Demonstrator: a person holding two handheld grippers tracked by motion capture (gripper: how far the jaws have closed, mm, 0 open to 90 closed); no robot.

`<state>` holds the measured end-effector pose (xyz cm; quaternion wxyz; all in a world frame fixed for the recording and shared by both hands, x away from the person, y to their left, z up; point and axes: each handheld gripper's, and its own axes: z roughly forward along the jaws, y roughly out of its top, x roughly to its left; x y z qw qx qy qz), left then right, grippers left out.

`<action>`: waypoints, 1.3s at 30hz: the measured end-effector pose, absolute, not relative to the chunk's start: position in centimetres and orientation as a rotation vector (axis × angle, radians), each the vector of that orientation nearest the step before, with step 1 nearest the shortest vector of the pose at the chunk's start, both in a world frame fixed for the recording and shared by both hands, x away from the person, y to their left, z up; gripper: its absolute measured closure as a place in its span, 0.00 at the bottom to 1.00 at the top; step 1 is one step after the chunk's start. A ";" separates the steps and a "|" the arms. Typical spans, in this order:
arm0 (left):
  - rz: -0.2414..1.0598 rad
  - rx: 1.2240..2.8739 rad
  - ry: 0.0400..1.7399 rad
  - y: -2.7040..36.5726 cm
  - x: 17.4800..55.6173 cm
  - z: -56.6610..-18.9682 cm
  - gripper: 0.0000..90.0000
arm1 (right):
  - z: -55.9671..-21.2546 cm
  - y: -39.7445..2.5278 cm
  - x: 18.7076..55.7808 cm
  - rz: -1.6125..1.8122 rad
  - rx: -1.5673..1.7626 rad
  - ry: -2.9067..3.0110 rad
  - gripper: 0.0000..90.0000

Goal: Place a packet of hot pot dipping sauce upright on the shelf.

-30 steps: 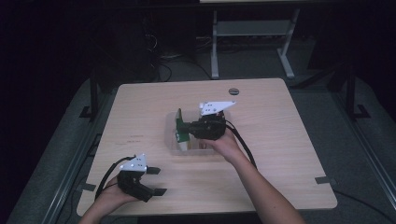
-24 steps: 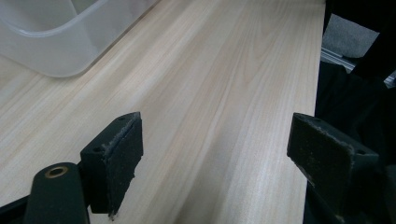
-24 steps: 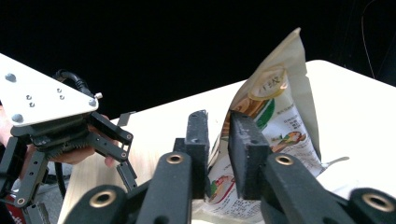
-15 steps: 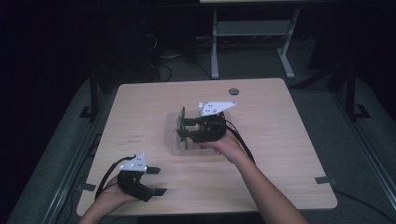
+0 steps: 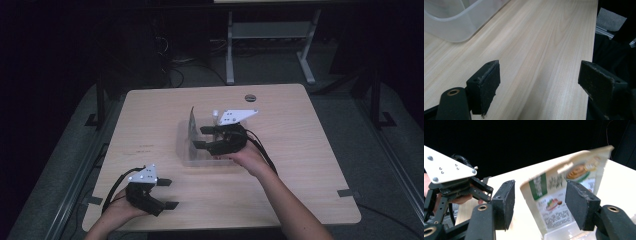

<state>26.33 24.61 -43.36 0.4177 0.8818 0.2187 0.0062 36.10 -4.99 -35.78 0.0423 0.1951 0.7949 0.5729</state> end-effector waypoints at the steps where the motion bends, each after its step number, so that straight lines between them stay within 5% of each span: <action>1: 0.016 2.214 0.547 24.6 26.3 -43.4 0.19 | -35.7 -5.1 36.0 1.748 0.597 2.436 0.45; 39: 0.029 2.204 0.556 24.7 26.8 -43.3 0.19 | -37.8 -15.8 29.3 1.546 0.667 2.461 0.34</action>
